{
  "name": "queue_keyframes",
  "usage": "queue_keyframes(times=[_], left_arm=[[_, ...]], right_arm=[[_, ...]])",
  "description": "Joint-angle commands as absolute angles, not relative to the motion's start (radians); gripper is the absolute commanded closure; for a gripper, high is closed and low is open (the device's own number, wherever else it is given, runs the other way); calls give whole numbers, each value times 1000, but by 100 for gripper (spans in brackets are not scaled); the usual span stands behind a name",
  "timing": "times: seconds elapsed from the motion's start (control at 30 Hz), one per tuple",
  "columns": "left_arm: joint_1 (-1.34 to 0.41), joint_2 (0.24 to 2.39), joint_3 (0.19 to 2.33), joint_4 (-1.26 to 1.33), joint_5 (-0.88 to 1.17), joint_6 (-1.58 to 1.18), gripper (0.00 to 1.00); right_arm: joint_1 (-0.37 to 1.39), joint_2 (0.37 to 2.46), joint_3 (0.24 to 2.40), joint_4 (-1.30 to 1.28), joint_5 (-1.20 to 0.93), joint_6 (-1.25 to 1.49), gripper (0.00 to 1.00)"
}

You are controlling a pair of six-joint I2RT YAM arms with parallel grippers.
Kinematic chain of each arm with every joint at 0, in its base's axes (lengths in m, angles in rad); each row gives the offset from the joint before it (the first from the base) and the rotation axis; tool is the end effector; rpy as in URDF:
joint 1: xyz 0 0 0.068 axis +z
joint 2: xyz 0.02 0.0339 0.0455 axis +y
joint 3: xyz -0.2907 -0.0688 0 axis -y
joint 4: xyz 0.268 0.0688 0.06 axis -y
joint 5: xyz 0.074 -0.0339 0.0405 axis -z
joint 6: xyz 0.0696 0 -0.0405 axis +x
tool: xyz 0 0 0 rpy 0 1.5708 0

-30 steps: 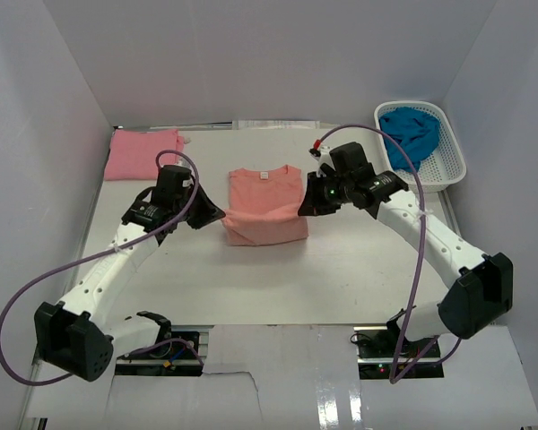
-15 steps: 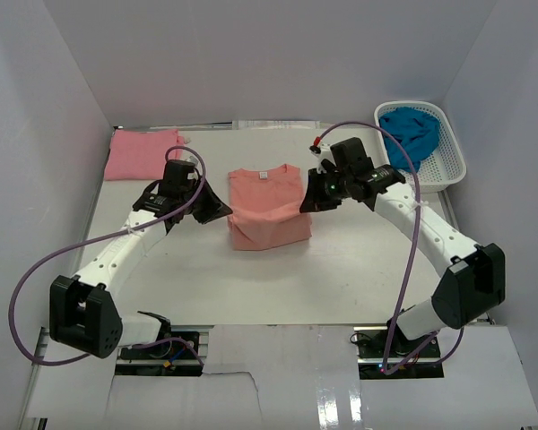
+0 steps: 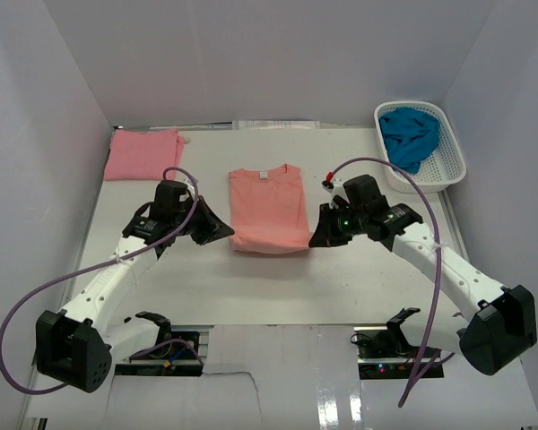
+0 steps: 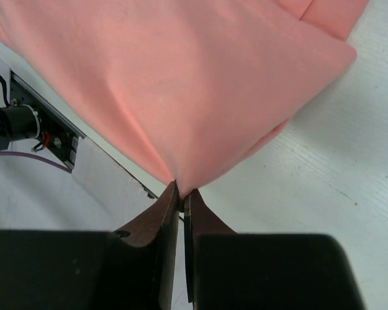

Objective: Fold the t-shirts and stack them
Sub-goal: Fold the long partially folded tshirt into a neat square

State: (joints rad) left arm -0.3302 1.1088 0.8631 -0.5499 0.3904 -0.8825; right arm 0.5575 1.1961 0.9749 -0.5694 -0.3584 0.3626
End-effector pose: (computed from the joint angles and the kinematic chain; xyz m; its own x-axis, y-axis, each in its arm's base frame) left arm 0.2391 -0.1099 0.2679 -0.8554 -0.4618 -0.2346 -0.1714 0.6797 -0.7132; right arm 0.2299 0.1721 0.2848 -0.8139 -0.1160 -0.5692 -0.4451 0.7543 0.4826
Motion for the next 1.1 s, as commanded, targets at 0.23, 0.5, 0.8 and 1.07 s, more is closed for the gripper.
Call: queue_keyframes(times=[0.23,0.5,0.8,1.07], left_arm=[[-339,977,772,-592,445,-920,100],[-354,992,758,-578,452,-927,100],[-353,1094,871,-561,413,-913,100],[-324,1202,945,-523,422,-917,100]], right_arm=[[561,1149,927,-518,-388,400,92],[563,1164,934,-499,-394,403,92],[560,1259,1063,-523,-376,376,92],[506,1342,1157,-538,-397,344,92]])
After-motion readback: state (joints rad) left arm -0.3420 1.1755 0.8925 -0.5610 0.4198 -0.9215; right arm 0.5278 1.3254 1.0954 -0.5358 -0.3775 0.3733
